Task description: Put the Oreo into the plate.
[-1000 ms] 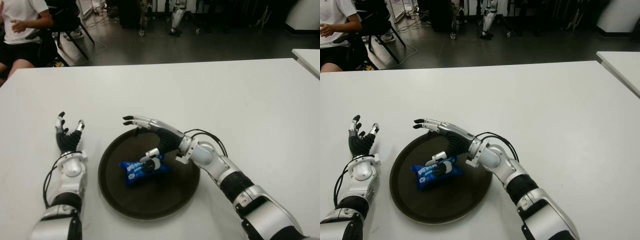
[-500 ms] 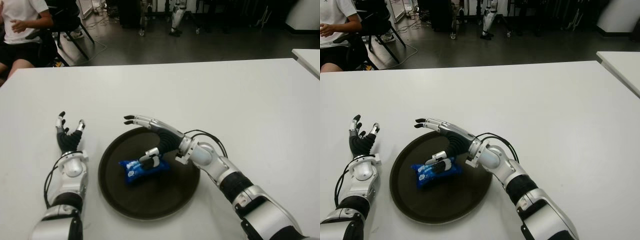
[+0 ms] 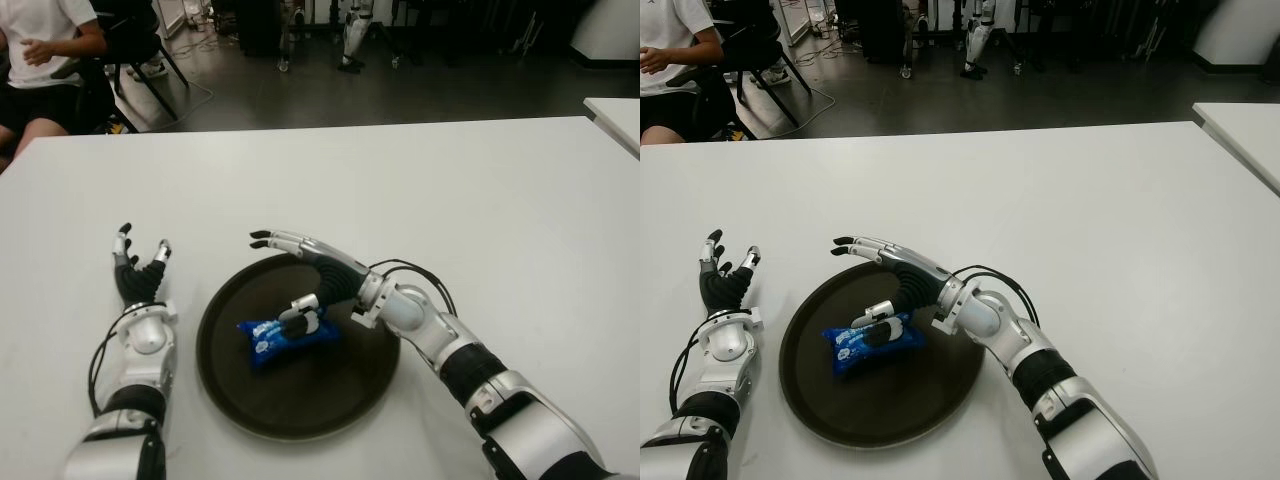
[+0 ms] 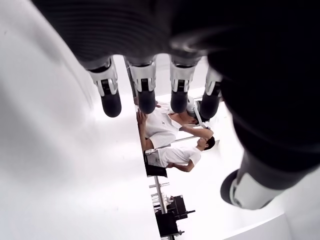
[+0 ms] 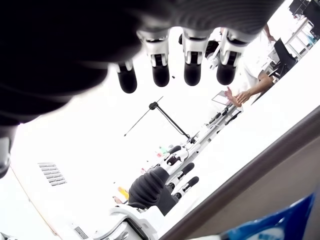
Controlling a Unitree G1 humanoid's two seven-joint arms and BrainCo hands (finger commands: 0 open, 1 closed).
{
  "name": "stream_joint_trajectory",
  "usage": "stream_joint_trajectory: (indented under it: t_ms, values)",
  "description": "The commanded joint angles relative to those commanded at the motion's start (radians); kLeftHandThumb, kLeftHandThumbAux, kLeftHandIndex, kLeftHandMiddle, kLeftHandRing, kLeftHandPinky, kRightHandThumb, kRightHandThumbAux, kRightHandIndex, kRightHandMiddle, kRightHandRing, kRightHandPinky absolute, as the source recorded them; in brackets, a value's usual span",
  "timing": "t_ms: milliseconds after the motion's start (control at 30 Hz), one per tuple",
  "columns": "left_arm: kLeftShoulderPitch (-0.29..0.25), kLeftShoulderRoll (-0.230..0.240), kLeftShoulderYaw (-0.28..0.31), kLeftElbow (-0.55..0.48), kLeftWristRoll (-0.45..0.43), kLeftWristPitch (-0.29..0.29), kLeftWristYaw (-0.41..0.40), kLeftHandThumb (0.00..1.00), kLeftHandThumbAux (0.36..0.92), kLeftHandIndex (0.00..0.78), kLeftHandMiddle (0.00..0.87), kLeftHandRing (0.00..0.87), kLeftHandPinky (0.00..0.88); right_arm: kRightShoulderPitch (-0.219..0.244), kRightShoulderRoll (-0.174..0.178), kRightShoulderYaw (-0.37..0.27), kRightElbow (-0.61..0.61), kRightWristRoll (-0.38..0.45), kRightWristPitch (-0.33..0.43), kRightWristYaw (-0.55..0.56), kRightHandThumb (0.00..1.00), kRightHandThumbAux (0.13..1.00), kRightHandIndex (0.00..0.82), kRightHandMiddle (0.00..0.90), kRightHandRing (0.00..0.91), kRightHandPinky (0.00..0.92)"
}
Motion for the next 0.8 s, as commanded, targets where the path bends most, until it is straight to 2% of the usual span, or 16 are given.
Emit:
stream_joint_trajectory:
  t_ms: [67, 133, 233, 400, 500, 667, 800]
  values:
    - [0.000, 0.000, 0.000, -0.001, 0.000, 0.001, 0.000, 0.030, 0.687, 0.056, 0.056, 0.032, 0.030, -0.004, -0.005, -0.006, 0.002, 0.007, -0.002, 0.007, 0.000, 0.388, 0.000, 0.000, 0.000, 0.000]
    - [-0.002, 0.001, -0.002, -0.002, 0.002, 0.005, 0.004, 0.031, 0.687, 0.056, 0.057, 0.034, 0.033, -0.010, -0.024, -0.030, -0.003, 0.026, 0.004, 0.018, 0.000, 0.392, 0.000, 0.000, 0.000, 0.000]
    - [-0.006, 0.004, -0.006, 0.005, 0.008, 0.013, 0.012, 0.027, 0.682, 0.053, 0.060, 0.041, 0.041, -0.030, -0.055, -0.110, 0.027, 0.121, 0.025, 0.056, 0.000, 0.400, 0.000, 0.000, 0.000, 0.000]
    - [-0.006, 0.008, -0.008, 0.007, 0.007, 0.018, 0.011, 0.026, 0.682, 0.053, 0.067, 0.052, 0.048, -0.074, -0.074, -0.226, 0.148, 0.240, 0.032, 0.082, 0.000, 0.406, 0.000, 0.000, 0.000, 0.000]
    - [-0.005, 0.007, -0.008, 0.001, 0.005, 0.020, 0.008, 0.028, 0.681, 0.054, 0.069, 0.054, 0.051, -0.115, -0.090, -0.300, 0.262, 0.280, 0.027, 0.036, 0.000, 0.426, 0.000, 0.000, 0.000, 0.000]
    - [-0.001, 0.007, -0.008, -0.006, 0.005, 0.024, 0.006, 0.015, 0.673, 0.050, 0.053, 0.037, 0.041, -0.134, -0.080, -0.381, 0.357, 0.322, -0.001, -0.019, 0.000, 0.473, 0.000, 0.000, 0.000, 0.000]
    - [-0.005, 0.020, -0.010, 0.003, 0.011, 0.031, 0.009, 0.004, 0.674, 0.053, 0.052, 0.037, 0.037, -0.114, -0.129, -0.488, 0.365, 0.400, -0.030, -0.049, 0.000, 0.493, 0.000, 0.000, 0.000, 0.000]
